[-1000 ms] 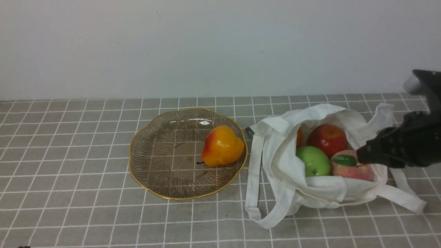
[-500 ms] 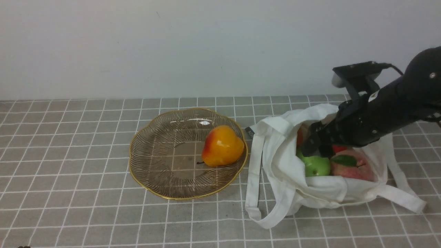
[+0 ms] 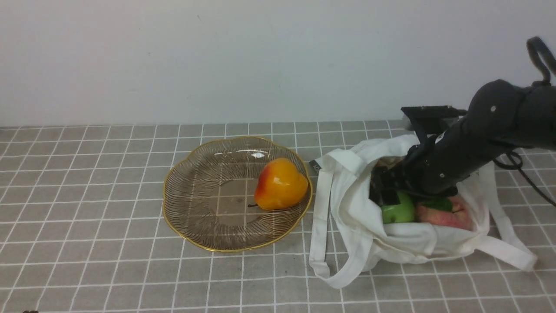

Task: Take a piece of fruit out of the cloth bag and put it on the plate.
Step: Use the right arm to grab an apple from the bag, then use the right arm to put the apple into the empty plate on the left

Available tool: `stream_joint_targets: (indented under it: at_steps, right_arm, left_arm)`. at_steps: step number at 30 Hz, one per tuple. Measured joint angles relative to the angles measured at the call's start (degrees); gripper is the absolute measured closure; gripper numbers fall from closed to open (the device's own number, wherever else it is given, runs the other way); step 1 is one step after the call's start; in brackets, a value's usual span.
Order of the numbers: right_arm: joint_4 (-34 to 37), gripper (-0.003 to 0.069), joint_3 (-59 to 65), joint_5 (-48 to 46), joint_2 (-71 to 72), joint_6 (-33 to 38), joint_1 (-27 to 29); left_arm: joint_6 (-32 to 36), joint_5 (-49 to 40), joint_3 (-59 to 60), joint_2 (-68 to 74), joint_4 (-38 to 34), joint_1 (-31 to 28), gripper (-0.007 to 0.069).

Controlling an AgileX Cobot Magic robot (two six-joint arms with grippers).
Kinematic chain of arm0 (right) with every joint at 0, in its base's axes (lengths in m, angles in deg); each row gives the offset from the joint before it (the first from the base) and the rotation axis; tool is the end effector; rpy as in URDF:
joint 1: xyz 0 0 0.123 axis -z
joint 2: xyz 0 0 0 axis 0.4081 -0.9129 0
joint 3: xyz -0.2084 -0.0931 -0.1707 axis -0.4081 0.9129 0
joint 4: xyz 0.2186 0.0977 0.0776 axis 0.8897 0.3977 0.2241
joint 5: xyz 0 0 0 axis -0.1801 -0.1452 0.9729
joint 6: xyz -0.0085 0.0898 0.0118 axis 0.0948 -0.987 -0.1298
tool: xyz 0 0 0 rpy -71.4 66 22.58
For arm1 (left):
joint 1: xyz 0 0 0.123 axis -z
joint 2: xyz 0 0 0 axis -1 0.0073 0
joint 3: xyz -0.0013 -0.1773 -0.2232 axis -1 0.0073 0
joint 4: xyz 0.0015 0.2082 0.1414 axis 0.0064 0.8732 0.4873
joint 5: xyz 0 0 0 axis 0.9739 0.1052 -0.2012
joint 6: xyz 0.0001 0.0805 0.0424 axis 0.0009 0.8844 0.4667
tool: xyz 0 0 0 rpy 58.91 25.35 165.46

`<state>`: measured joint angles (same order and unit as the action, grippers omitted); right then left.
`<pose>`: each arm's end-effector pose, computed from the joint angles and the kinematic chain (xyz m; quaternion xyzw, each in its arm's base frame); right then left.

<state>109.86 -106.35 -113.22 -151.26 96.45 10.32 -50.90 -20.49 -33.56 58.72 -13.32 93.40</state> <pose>0.3522 0.1116 0.1848 -0.1441 0.9688 0.1504 0.1347 0.0522 -0.0035 0.1701 0.0058 0.8083 -0.0351 0.5877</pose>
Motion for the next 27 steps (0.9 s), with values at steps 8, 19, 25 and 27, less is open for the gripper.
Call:
stream_joint_targets:
  at_steps: [8, 19, 25, 27]
  right_arm:
    - [-0.2, 0.0048, 0.0, -0.8, 0.0, 0.0, 0.0]
    - [-1.5, 0.0053, 0.1, -2.5, 1.3, -0.1, 0.0]
    - [-7.8, 0.0053, 0.5, -5.2, 7.6, -2.3, 0.0]
    - [-11.2, 0.0053, 0.5, -5.6, 11.5, -4.1, 0.0]
  left_arm:
    - [0.0, 0.0, 0.0, 0.0, 0.0, 0.0, 0.0632]
    - [0.0, 0.0, 0.0, 0.0, 0.0, 0.0, 0.0632]
    - [0.0, 0.0, 0.0, 0.0, 0.0, 0.0, 0.0632]
    - [0.0, 0.0, 0.0, 0.0, 0.0, 0.0, 0.0632]
